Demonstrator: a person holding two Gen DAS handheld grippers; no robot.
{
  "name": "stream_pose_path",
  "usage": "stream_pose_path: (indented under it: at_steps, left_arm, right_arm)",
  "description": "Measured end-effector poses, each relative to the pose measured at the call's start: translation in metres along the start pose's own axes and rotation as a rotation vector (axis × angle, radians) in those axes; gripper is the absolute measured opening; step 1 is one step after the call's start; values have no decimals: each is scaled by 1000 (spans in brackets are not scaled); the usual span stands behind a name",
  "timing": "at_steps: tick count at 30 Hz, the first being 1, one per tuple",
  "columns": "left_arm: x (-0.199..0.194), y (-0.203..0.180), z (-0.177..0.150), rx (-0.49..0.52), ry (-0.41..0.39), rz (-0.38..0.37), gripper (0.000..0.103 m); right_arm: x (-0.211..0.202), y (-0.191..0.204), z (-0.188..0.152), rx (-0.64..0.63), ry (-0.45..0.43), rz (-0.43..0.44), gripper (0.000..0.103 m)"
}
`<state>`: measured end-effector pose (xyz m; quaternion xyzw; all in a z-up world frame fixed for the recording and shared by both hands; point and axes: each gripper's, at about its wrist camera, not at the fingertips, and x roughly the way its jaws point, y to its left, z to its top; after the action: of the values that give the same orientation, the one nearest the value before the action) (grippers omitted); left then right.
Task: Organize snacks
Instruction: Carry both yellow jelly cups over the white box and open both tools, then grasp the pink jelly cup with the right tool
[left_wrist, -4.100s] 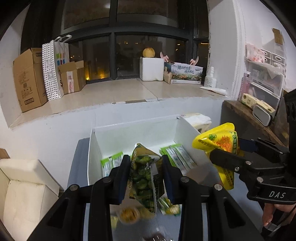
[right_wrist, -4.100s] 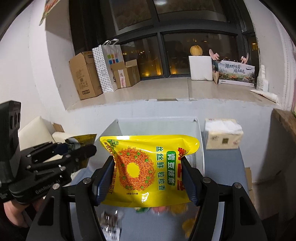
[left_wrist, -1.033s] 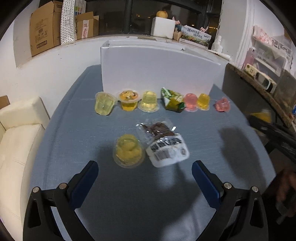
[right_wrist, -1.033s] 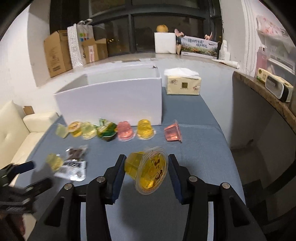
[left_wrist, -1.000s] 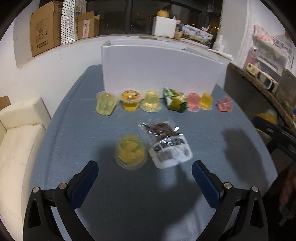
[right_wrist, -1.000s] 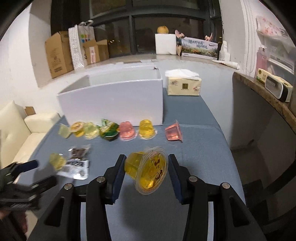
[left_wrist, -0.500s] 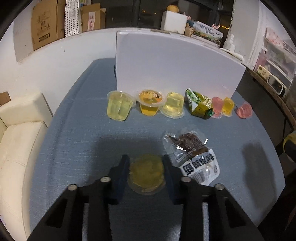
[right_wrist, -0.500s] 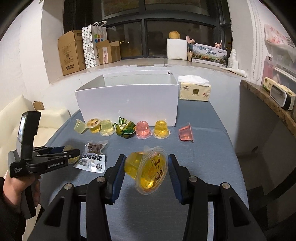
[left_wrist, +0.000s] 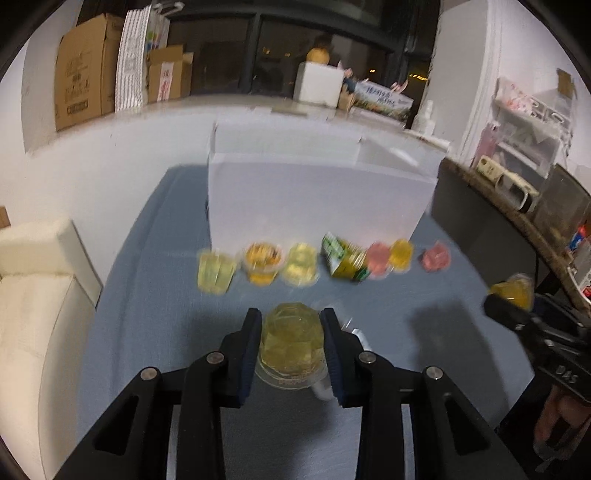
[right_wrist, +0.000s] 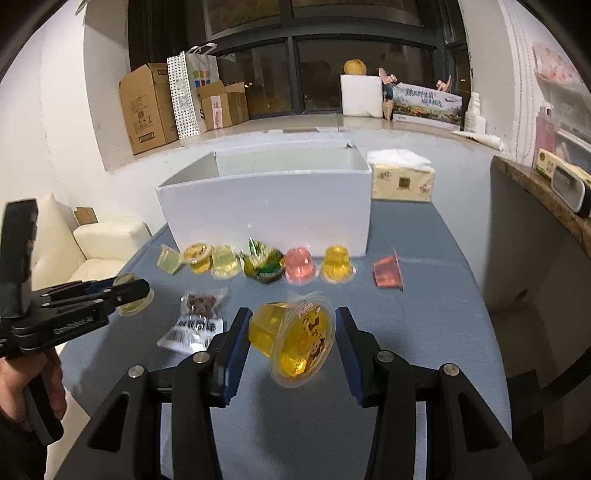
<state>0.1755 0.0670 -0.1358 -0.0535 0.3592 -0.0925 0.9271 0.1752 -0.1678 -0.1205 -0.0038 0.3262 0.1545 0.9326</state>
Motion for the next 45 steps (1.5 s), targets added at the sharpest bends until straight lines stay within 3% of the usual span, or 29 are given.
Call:
stream_pose_path:
  at_steps: [11,18,21,23,24,25,26,35,41,45]
  left_arm:
    - [-3,-19,109,102,-126,-12,36]
    - [38,-10,172,110,-130,17,37]
    - [64,-5,180,115,-96,40,37]
    - [81,0,181,99,-76,60,50]
    - [88,2,180,91,-61,78,79]
    - [96,5,179,78,-42,80,103]
    - [99,7,176,67,-39,75,103]
    - [93,6,157,45,-18,103,103]
    - [70,-4,147,61,-23,107,103]
    - [45,-14,129,69,-43,95,103]
  right_arm:
    - [28,-5,123,-5,-143,71,50]
    - [95,-31,170,53,-59,84,50]
    - [121,-45,172,87,-19,101,50]
    - [136,-51,172,100,12,99,55]
    - [140,-53,171,103,19,94,65]
    - [143,-55,170,110,22,97,91]
    - [142,-58,168,116,19,106,102]
    - [116,-72,150,155,1,123,103]
    - [79,-65,127,94,-12,113,103]
    - [42,-61,101,75,-29,151,103]
